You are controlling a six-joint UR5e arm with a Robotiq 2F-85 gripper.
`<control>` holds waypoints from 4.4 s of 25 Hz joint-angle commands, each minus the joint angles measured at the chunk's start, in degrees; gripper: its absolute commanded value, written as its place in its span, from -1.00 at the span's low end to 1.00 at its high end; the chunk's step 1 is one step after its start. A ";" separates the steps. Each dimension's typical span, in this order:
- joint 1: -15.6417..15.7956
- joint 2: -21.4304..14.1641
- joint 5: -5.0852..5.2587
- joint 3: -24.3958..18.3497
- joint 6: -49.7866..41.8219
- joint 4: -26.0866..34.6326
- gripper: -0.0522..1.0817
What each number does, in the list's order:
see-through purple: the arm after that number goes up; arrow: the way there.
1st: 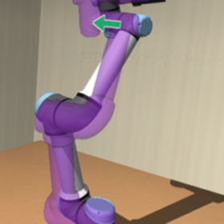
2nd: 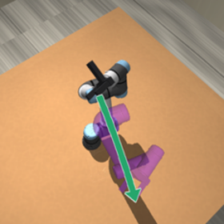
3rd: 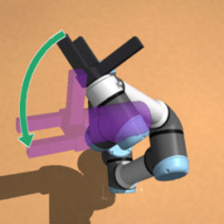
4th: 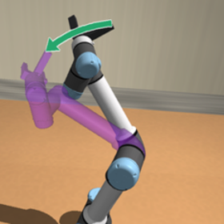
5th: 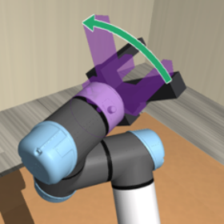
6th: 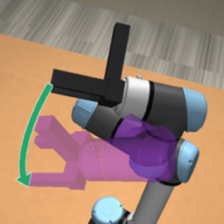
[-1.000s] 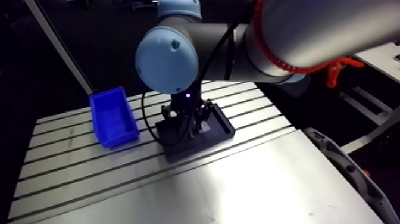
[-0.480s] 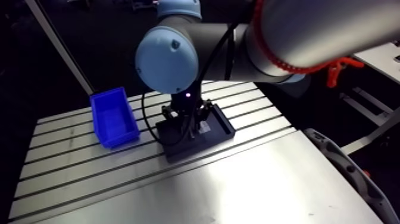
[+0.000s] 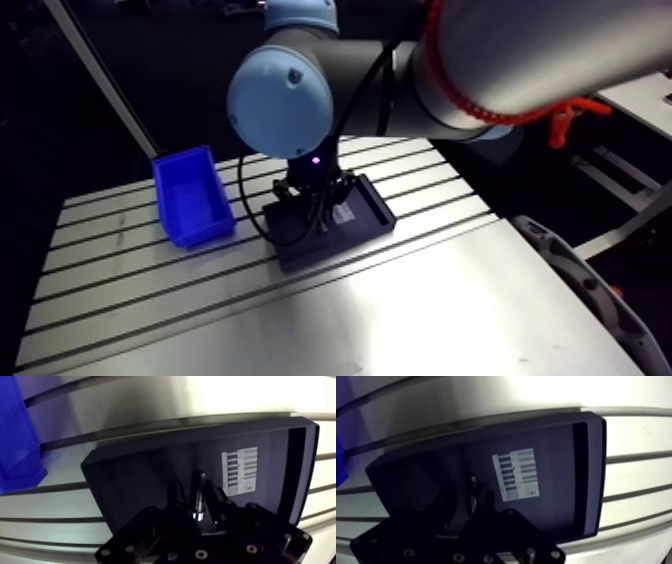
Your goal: Pick up the M10 bolt from the tray and put it into the blue bin.
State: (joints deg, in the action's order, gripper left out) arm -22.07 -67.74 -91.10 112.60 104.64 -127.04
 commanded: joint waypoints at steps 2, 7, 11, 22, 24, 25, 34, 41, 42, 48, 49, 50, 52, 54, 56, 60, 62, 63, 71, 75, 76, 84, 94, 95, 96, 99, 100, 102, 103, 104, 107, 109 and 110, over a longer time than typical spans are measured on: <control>0.01 0.02 -0.08 0.03 0.00 -0.10 0.23; 0.01 0.02 -0.08 0.12 0.00 -0.10 0.26; 0.01 0.11 0.01 0.21 0.00 -0.10 0.31; 0.01 0.11 0.01 0.12 0.00 -0.10 0.51; 0.01 0.11 0.01 0.12 0.00 -0.10 0.53; 0.01 0.11 0.01 0.12 0.00 -0.10 0.54; 0.18 -0.68 0.45 0.03 0.09 0.07 0.65; 0.18 -3.05 0.53 0.12 0.79 1.66 0.78; 0.18 -3.67 0.53 0.03 0.97 2.10 0.82; 0.27 -7.54 0.80 -0.41 4.83 5.70 0.95; 0.27 -8.33 0.80 -0.58 5.54 6.58 0.96; 0.27 -9.03 0.88 -0.76 6.33 7.90 0.96; 0.89 -10.70 0.97 -1.37 9.23 10.27 0.95; 1.50 -12.90 0.97 -2.43 12.22 12.91 0.95; 1.85 -14.83 0.97 -3.31 14.94 14.84 0.96; 4.49 -17.47 1.15 -4.72 21.89 19.15 0.96; 6.69 -17.91 1.06 -5.68 24.88 19.33 0.95; 7.13 -18.00 1.06 -5.86 25.93 19.24 0.95; 11.61 -17.82 3.61 -9.29 43.78 18.98 0.95; 12.75 -16.33 4.49 -12.10 50.11 19.06 0.95; 13.46 -15.71 4.40 -12.45 51.69 19.06 0.95; 16.27 -13.52 3.87 -13.95 65.14 18.89 0.94; 19.70 -7.80 3.79 -18.52 73.93 18.36 0.92; 19.79 -7.19 3.70 -18.96 74.28 18.36 0.91; 19.79 -6.48 3.70 -19.40 74.55 18.27 0.91; 19.79 -4.64 3.70 -19.84 75.34 17.13 0.91; 19.79 -4.11 3.43 -19.66 75.34 16.07 0.90; 19.87 -2.97 2.73 -19.66 75.43 14.40 0.90; 19.96 -2.44 2.56 -19.75 75.43 14.14 0.90; 20.05 -2.00 2.56 -19.84 75.34 13.96 0.90; 20.23 -0.94 2.56 -19.66 75.25 12.91 0.90; 20.93 -0.24 2.56 -19.66 74.99 12.65 0.90; 21.19 0.37 2.47 -19.75 74.99 12.56 0.89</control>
State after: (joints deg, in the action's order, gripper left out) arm -1.84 -69.36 -88.44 92.91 179.89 -113.42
